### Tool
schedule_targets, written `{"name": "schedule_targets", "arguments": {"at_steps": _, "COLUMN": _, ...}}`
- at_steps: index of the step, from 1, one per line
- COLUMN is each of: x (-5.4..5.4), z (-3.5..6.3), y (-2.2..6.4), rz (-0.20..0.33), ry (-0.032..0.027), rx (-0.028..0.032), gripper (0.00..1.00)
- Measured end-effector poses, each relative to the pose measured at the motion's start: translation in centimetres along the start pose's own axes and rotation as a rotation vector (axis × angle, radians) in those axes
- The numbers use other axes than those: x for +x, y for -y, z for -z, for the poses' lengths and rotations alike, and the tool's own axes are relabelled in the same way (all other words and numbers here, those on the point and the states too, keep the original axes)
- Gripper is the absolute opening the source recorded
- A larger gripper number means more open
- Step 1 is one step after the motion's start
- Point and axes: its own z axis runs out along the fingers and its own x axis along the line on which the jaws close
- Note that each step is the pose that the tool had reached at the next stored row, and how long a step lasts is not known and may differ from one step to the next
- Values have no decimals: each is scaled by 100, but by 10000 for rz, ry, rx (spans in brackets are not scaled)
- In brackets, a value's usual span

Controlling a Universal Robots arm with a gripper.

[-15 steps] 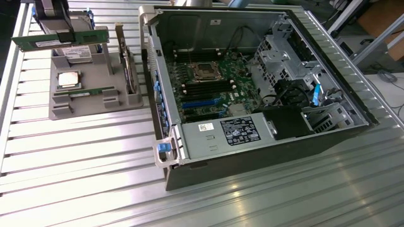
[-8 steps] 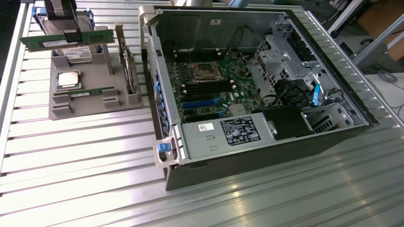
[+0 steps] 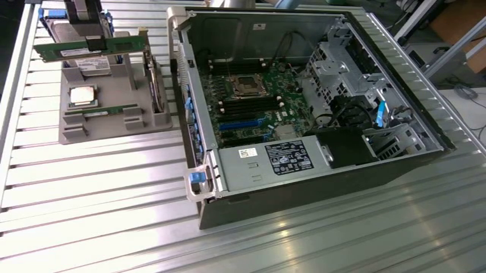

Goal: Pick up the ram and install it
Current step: 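Pick up the ram and move it above insertion slot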

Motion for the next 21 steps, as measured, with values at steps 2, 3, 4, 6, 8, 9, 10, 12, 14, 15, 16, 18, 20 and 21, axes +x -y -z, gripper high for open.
{"name": "schedule_targets", "arguments": {"at_steps": 2, "x": 2, "z": 1, "y": 20, "rz": 0, "ry": -8, "rx": -1, "gripper": 14}}
{"name": "schedule_targets", "arguments": {"at_steps": 3, "x": 3, "z": 1, "y": 26, "rz": 0, "ry": -10, "rx": -2, "gripper": 14}}
{"name": "schedule_targets", "arguments": {"at_steps": 4, "x": 4, "z": 2, "y": 33, "rz": -1, "ry": -13, "rx": -2, "gripper": 14}}
{"name": "schedule_targets", "arguments": {"at_steps": 6, "x": 6, "z": 2, "y": 48, "rz": -1, "ry": -19, "rx": -2, "gripper": 14}}
{"name": "schedule_targets", "arguments": {"at_steps": 8, "x": 8, "z": 3, "y": 66, "rz": -1, "ry": -27, "rx": -3, "gripper": 14}}
{"name": "schedule_targets", "arguments": {"at_steps": 9, "x": 9, "z": 4, "y": 72, "rz": -1, "ry": -29, "rx": -4, "gripper": 14}}
{"name": "schedule_targets", "arguments": {"at_steps": 10, "x": 10, "z": 4, "y": 83, "rz": -1, "ry": -33, "rx": -4, "gripper": 14}}
{"name": "schedule_targets", "arguments": {"at_steps": 12, "x": 12, "z": 5, "y": 99, "rz": -2, "ry": -40, "rx": -5, "gripper": 14}}
{"name": "schedule_targets", "arguments": {"at_steps": 14, "x": 16, "z": 6, "y": 128, "rz": -2, "ry": -51, "rx": -6, "gripper": 14}}
{"name": "schedule_targets", "arguments": {"at_steps": 15, "x": 17, "z": 7, "y": 136, "rz": -3, "ry": -54, "rx": -7, "gripper": 14}}
{"name": "schedule_targets", "arguments": {"at_steps": 16, "x": 18, "z": 7, "y": 145, "rz": -3, "ry": -57, "rx": -7, "gripper": 14}}
{"name": "schedule_targets", "arguments": {"at_steps": 18, "x": 20, "z": 8, "y": 161, "rz": -3, "ry": -62, "rx": -8, "gripper": 14}}
{"name": "schedule_targets", "arguments": {"at_steps": 20, "x": 21, "z": 8, "y": 175, "rz": -3, "ry": -66, "rx": -8, "gripper": 14}}
{"name": "schedule_targets", "arguments": {"at_steps": 21, "x": 22, "z": 9, "y": 182, "rz": -3, "ry": -68, "rx": -9, "gripper": 14}}
